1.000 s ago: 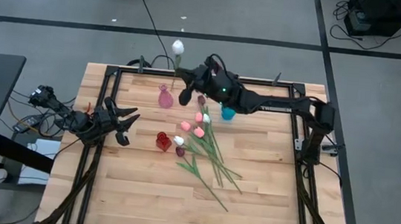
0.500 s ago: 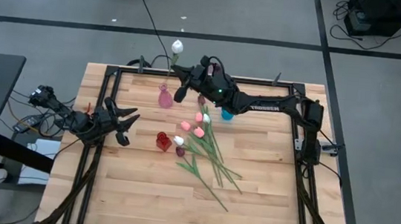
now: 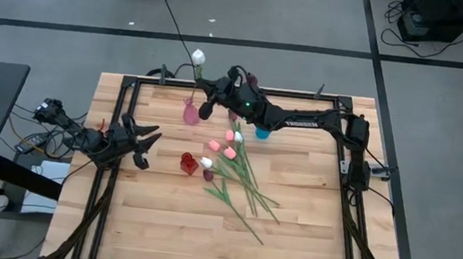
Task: Sort flowers into vase by color
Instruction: Put the right white flower into the pink vase
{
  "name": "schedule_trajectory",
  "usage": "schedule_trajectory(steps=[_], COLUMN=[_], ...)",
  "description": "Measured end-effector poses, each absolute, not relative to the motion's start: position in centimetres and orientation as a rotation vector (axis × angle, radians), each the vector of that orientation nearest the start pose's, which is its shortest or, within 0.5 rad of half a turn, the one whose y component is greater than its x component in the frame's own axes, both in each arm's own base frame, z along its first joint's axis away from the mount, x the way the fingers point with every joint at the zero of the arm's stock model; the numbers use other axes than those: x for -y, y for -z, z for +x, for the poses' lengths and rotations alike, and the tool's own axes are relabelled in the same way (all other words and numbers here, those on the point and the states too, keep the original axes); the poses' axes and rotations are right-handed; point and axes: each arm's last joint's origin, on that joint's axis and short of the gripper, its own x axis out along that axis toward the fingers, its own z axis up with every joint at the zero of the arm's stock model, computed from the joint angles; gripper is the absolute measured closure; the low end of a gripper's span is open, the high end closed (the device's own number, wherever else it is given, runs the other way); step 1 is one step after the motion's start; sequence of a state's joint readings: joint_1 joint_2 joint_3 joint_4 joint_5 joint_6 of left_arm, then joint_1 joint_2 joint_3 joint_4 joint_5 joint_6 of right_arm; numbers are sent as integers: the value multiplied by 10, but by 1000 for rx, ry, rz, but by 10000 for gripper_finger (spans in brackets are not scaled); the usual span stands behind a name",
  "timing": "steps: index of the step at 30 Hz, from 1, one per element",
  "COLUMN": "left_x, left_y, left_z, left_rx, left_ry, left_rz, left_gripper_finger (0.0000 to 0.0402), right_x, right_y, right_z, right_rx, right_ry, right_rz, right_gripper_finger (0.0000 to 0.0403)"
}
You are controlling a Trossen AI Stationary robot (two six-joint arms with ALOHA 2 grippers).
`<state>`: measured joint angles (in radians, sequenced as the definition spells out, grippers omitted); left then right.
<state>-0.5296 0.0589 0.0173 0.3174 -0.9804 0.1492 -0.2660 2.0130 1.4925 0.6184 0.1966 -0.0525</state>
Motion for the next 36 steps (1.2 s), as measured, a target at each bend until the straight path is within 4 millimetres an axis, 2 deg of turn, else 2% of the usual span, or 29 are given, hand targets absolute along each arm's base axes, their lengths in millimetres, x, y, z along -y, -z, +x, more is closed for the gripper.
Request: schedule_trajectory(steps=[5,8,19,27,31,36], left_x=[25,25,23,23,23,23], left_y=[-215,-215,-229,-233,-234,-234], left_z=[80,79,77,76,76,76], left_rx=[128,76,172,191,188,188], left_ry=[-295,-300,-313,-327,-330,-331], left_rz=[-107,-97,-63,24,50,52], left_gripper_finger=[277,277,277,277,277,277], right_x=[127,126,136,134,132,132], right_y=[-274,-272,-271,-262,-262,-262], right_z=[454,455,452,452,452,453], right_rx=[3,-13,-10,-104,-110,-112], right_ry=[394,354,326,337,332,330], right_rz=[-50,-35,35,36,26,16], right_gripper_finger=[398,398,397,395,374,318])
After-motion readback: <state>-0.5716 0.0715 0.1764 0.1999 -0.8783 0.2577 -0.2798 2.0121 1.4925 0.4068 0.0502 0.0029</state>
